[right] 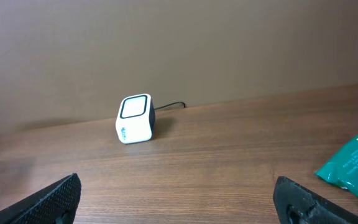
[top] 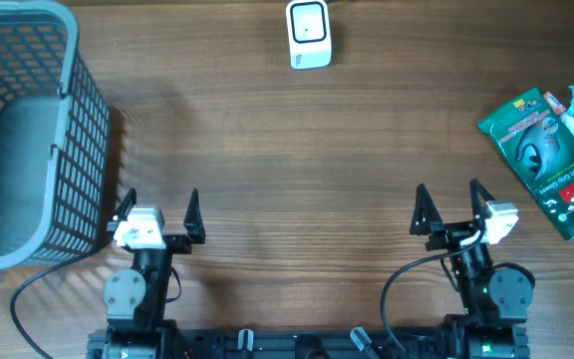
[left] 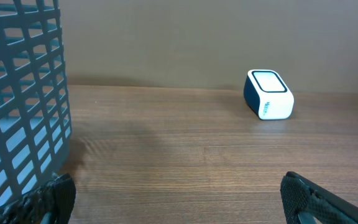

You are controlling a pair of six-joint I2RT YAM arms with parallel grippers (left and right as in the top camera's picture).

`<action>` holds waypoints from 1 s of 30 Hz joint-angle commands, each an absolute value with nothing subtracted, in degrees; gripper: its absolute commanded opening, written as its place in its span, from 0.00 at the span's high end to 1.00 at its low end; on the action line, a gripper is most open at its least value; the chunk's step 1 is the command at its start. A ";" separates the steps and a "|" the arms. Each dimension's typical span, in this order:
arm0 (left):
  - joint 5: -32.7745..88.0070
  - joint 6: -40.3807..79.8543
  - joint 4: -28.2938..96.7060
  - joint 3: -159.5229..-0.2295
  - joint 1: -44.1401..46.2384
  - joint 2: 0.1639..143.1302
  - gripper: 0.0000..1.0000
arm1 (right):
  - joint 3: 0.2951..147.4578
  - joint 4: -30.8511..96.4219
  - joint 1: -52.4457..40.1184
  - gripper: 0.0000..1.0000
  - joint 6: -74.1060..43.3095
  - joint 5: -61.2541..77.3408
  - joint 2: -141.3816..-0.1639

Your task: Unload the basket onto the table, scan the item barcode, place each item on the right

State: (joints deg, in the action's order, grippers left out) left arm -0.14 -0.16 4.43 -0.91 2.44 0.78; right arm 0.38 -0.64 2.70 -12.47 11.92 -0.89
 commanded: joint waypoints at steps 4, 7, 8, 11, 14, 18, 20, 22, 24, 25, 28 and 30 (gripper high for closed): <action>0.16 -1.06 4.23 -0.32 1.96 0.21 0.00 | 0.30 -0.82 2.37 0.00 -12.14 11.18 -0.27; 0.16 -1.06 4.23 -0.32 1.96 0.21 0.00 | 0.30 -0.82 2.37 0.00 -12.12 11.18 -0.27; 0.16 -1.06 4.23 -0.32 1.96 0.21 0.00 | 0.30 -0.82 2.37 0.00 -12.12 11.18 -0.27; 0.14 -1.06 4.23 -0.32 1.96 0.21 0.00 | 0.30 -0.82 2.37 0.00 -12.12 11.18 -0.27; 0.16 -1.06 4.23 -0.32 1.96 0.23 0.00 | 0.30 -0.82 2.37 0.00 -12.14 11.18 -0.27; 0.16 -1.06 4.23 -0.32 1.96 0.27 0.00 | 0.30 -0.78 2.37 0.00 -11.92 10.28 -0.27; 0.14 -1.06 4.23 -0.32 1.96 0.27 0.00 | 0.30 -0.78 2.37 0.00 -11.88 10.31 -0.27; 0.14 -1.06 4.23 -0.32 1.96 0.27 0.00 | 0.30 -0.80 2.37 0.00 -7.88 10.39 -0.27; 0.16 -1.06 4.23 -0.32 1.96 0.27 0.00 | 0.30 -0.80 2.37 0.00 -3.03 10.55 -0.27; 0.14 -1.06 4.23 -0.32 1.96 0.27 0.00 | 0.30 -0.80 2.37 0.00 -1.74 10.52 -0.27; 0.14 -1.06 4.23 -0.32 1.96 0.27 0.00 | 0.30 -0.78 2.37 0.00 -1.28 10.50 -0.27; 0.16 -1.06 4.23 -0.32 1.96 0.27 0.00 | 0.30 -0.78 2.37 0.00 0.36 10.33 -0.27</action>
State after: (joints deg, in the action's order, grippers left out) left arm -0.14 -0.16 4.43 -0.91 2.44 0.78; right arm 0.38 -0.64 2.70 -3.66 11.44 -0.89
